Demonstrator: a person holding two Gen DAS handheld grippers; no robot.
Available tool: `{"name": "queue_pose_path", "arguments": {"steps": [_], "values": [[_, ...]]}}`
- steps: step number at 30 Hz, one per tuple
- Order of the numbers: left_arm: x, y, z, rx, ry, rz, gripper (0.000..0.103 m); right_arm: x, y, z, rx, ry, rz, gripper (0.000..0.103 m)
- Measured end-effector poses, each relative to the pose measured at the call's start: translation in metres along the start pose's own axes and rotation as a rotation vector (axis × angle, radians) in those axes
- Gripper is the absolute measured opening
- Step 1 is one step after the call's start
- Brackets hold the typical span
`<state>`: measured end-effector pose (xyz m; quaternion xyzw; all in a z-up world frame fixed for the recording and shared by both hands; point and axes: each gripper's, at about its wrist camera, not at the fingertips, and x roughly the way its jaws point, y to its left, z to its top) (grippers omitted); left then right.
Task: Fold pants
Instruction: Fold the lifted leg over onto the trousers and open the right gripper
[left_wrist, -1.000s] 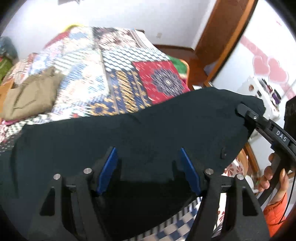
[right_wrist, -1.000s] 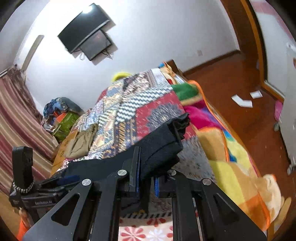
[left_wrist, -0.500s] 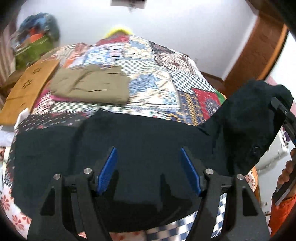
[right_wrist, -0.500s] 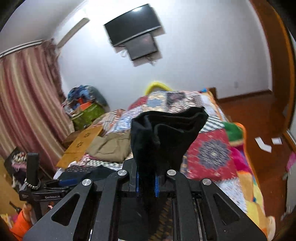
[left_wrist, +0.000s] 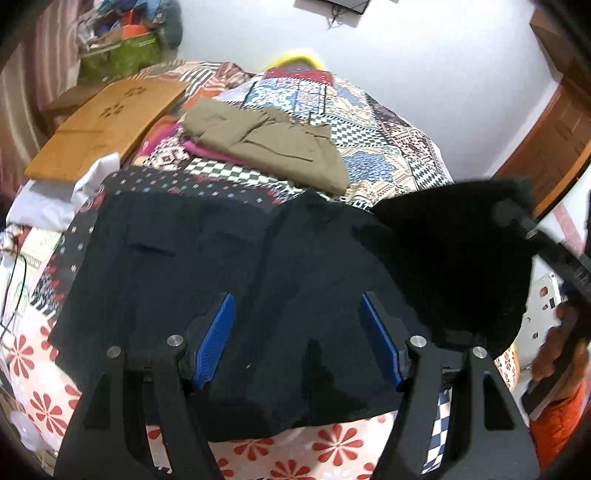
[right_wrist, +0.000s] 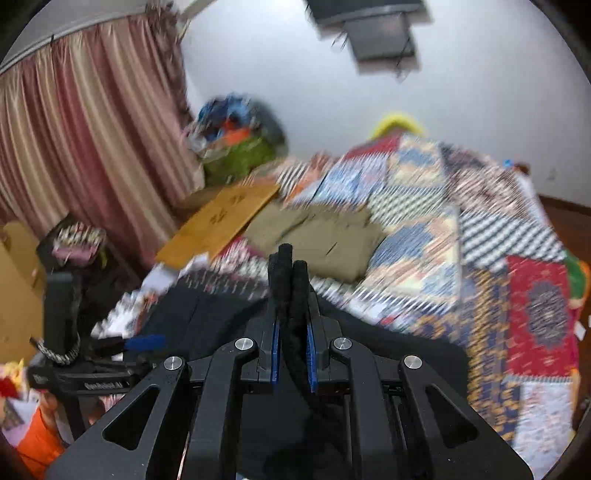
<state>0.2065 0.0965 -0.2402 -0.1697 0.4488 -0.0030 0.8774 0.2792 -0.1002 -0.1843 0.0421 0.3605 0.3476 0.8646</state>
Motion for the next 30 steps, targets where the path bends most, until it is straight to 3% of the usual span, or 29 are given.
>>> {"name": "queue_pose_path", "arguments": {"steps": [8,15,17,21,25,30], "values": [[0.006,0.011,-0.003,-0.028,0.007,-0.006,0.069,0.049,0.027,-0.046,-0.083,0.228,0.034,0.010],[0.007,0.001,-0.004,0.002,0.005,0.000,0.069,0.064,0.019,-0.066,-0.022,0.328,0.066,0.014],[0.008,-0.002,-0.004,0.011,0.007,-0.001,0.069,0.063,0.021,-0.066,-0.024,0.335,0.067,0.016],[0.006,-0.009,-0.001,0.028,0.004,-0.005,0.069,0.053,0.026,-0.064,-0.005,0.350,0.112,0.038],[0.005,-0.019,0.003,0.050,0.001,-0.014,0.069,0.031,0.025,-0.057,-0.017,0.320,0.110,0.038],[0.011,-0.040,0.007,0.089,0.013,-0.045,0.069,-0.010,-0.004,-0.043,0.020,0.232,0.068,0.041]]}}
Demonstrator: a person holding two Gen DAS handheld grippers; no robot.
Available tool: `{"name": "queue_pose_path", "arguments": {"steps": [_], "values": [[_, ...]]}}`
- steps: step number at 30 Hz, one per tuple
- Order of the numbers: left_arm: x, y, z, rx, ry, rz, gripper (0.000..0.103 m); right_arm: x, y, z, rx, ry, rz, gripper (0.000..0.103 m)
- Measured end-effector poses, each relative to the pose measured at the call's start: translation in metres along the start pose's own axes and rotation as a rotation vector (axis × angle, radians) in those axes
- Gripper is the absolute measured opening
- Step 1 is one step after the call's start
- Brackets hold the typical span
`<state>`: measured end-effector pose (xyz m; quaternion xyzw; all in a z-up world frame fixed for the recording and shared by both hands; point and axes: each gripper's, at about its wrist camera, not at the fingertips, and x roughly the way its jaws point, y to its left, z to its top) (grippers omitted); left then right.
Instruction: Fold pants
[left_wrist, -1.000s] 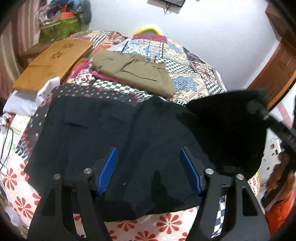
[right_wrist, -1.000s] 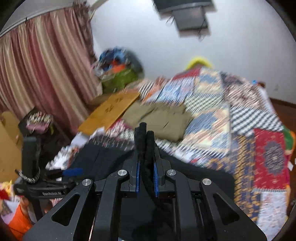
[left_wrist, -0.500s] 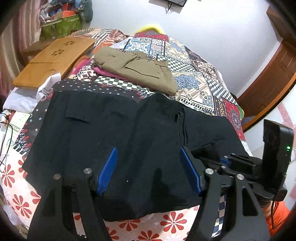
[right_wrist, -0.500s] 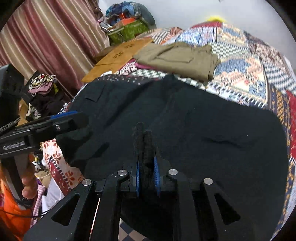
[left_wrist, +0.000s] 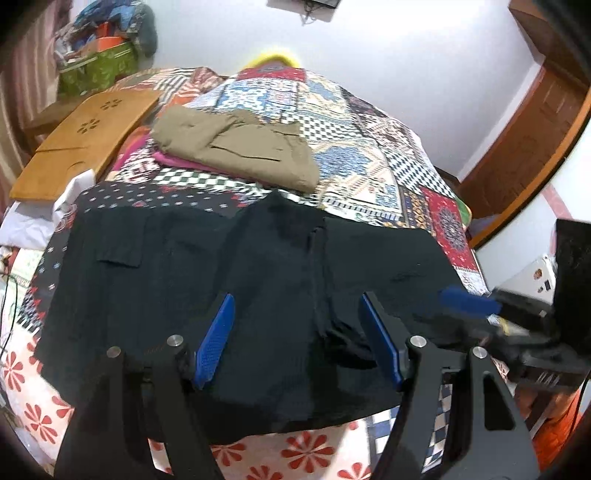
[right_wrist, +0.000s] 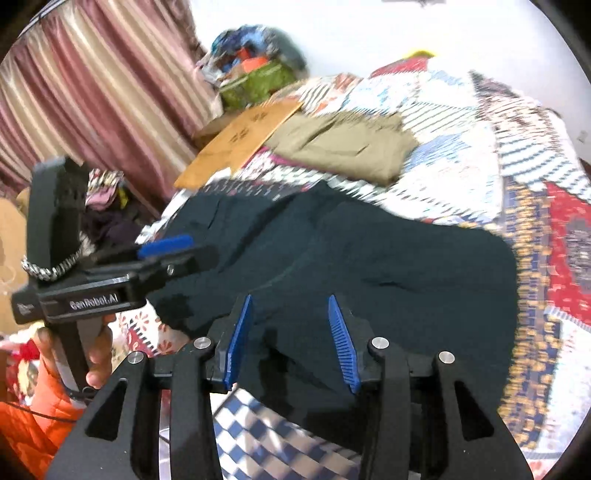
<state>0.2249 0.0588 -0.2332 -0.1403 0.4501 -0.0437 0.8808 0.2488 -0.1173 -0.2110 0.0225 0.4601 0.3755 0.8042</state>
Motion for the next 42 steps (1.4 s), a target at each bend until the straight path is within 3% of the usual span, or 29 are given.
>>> {"name": "queue_pose_path", "arguments": {"steps": [4,11,16,19,26,34,38,42], "values": [[0.016,-0.022,-0.002,0.040,0.036,-0.026,0.070,-0.024,-0.030,-0.005,0.030,-0.036,-0.108,0.042],[0.043,-0.043,-0.022,0.121,0.112,0.024,0.070,-0.021,-0.066,-0.038,0.078,0.056,-0.205,0.042],[0.056,-0.034,-0.035,0.094,0.154,0.024,0.074,-0.021,-0.064,-0.057,0.067,0.077,-0.203,0.042],[0.057,-0.030,-0.040,0.076,0.146,0.031,0.078,-0.020,-0.065,-0.057,0.076,0.080,-0.196,0.042],[0.035,-0.025,-0.035,0.063,0.119,0.032,0.078,-0.029,-0.062,-0.049,0.064,0.078,-0.216,0.043],[-0.020,0.045,-0.034,-0.088,0.017,0.099,0.090,-0.050,-0.046,-0.027,0.051,-0.015,-0.213,0.046],[-0.035,0.101,-0.047,-0.261,0.023,0.087,0.090,-0.048,-0.034,-0.013,0.036,-0.053,-0.196,0.046],[-0.049,0.136,-0.063,-0.369,0.004,0.070,0.090,-0.037,-0.023,-0.001,0.019,-0.068,-0.171,0.046]]}}
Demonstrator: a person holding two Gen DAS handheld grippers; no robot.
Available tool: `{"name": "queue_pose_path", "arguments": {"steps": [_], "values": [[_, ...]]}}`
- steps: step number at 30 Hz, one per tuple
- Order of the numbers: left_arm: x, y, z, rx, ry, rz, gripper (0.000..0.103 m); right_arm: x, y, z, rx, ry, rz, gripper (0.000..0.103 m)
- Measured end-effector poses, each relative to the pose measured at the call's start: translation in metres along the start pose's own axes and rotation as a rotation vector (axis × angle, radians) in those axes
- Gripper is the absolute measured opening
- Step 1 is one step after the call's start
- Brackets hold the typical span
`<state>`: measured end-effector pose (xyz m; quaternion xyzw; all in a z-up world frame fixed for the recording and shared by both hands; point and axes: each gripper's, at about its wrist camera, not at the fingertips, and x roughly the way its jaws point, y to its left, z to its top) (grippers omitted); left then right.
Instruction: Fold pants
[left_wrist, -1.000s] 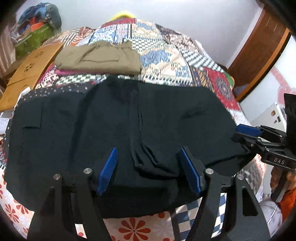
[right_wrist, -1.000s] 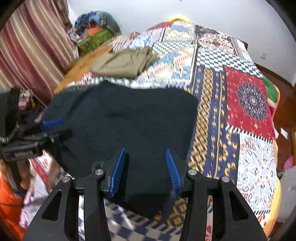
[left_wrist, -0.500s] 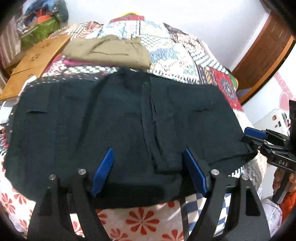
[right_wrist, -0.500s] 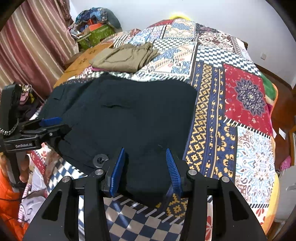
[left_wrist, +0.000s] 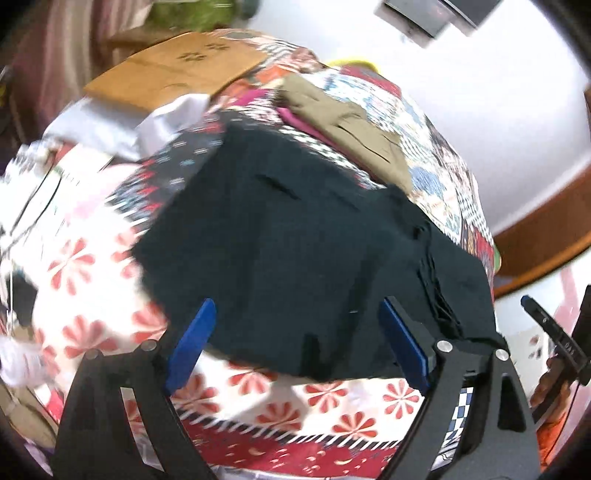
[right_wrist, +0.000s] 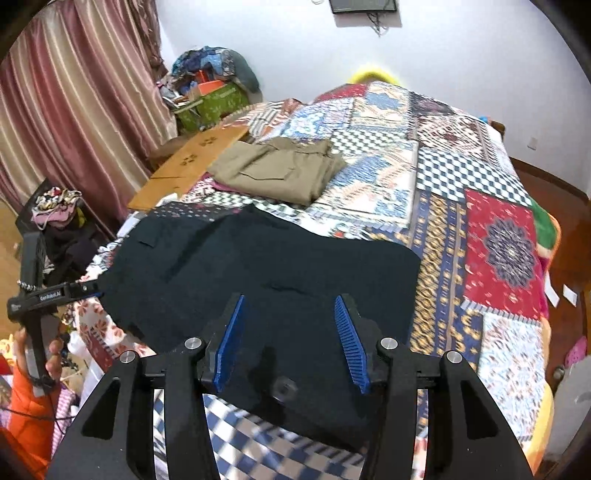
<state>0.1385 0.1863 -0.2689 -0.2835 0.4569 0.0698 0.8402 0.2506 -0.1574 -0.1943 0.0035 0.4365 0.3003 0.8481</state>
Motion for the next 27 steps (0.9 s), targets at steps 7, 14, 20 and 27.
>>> {"name": "queue_pose_path", "arguments": {"steps": [7,14,20,27], "values": [[-0.007,0.035,-0.018,-0.103,0.038,-0.093,0.090,0.021,0.027,0.009,-0.050,0.012,0.036,0.046],[0.017,0.036,-0.028,-0.149,0.073,-0.149,0.090,0.031,0.041,0.006,-0.098,0.029,0.032,0.046],[0.032,0.025,-0.014,-0.139,0.065,-0.153,0.090,0.036,0.034,0.002,-0.073,0.048,0.033,0.046],[0.042,0.019,0.007,-0.159,0.057,-0.190,0.090,0.044,0.027,0.000,-0.041,0.071,0.034,0.046]]}}
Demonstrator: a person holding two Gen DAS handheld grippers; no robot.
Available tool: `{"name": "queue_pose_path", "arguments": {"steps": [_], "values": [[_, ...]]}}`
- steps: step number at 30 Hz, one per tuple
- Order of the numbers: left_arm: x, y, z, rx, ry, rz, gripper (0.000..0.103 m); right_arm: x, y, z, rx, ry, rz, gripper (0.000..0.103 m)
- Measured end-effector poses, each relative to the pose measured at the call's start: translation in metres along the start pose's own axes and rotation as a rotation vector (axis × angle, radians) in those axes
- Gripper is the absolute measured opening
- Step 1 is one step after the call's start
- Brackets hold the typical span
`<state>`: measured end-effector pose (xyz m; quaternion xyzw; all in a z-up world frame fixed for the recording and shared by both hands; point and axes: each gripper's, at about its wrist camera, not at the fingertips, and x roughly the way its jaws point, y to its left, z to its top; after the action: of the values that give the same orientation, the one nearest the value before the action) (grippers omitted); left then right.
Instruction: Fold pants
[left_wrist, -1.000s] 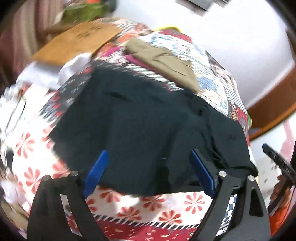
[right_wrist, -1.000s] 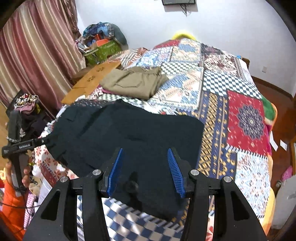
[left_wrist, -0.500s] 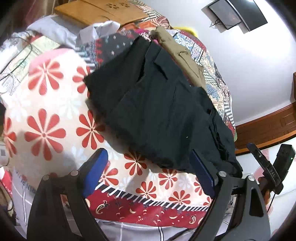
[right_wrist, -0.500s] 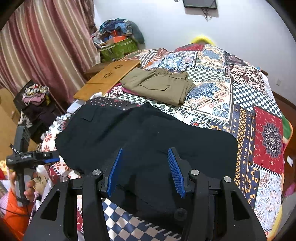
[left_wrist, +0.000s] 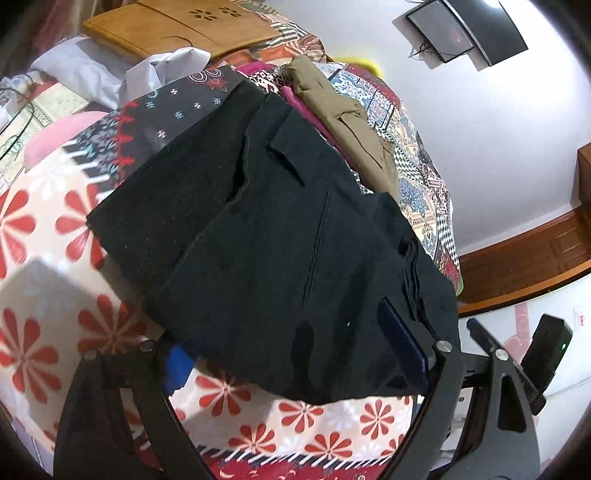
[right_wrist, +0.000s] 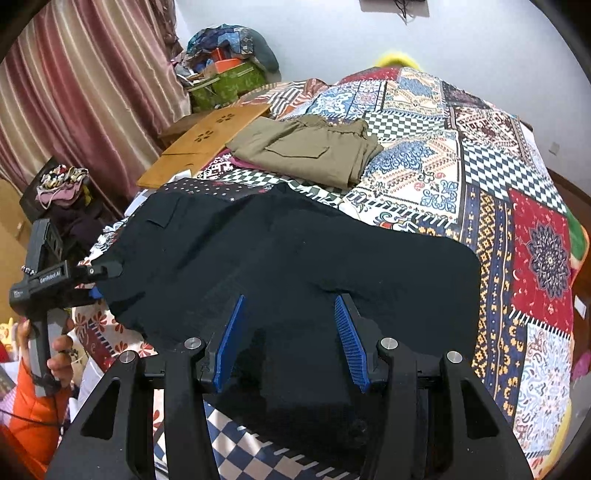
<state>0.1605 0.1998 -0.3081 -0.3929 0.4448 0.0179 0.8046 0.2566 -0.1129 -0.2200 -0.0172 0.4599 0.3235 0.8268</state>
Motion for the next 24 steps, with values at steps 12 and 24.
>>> {"name": "queue_pose_path", "arguments": {"steps": [12,24], "values": [[0.010,0.011,0.013,0.075,-0.063,0.129,0.073,0.015,-0.007,-0.010,0.021,0.051,0.014,0.046],[0.034,-0.001,0.014,0.062,-0.023,0.097,0.073,0.023,-0.007,-0.013,0.023,0.067,0.023,0.046]]}}
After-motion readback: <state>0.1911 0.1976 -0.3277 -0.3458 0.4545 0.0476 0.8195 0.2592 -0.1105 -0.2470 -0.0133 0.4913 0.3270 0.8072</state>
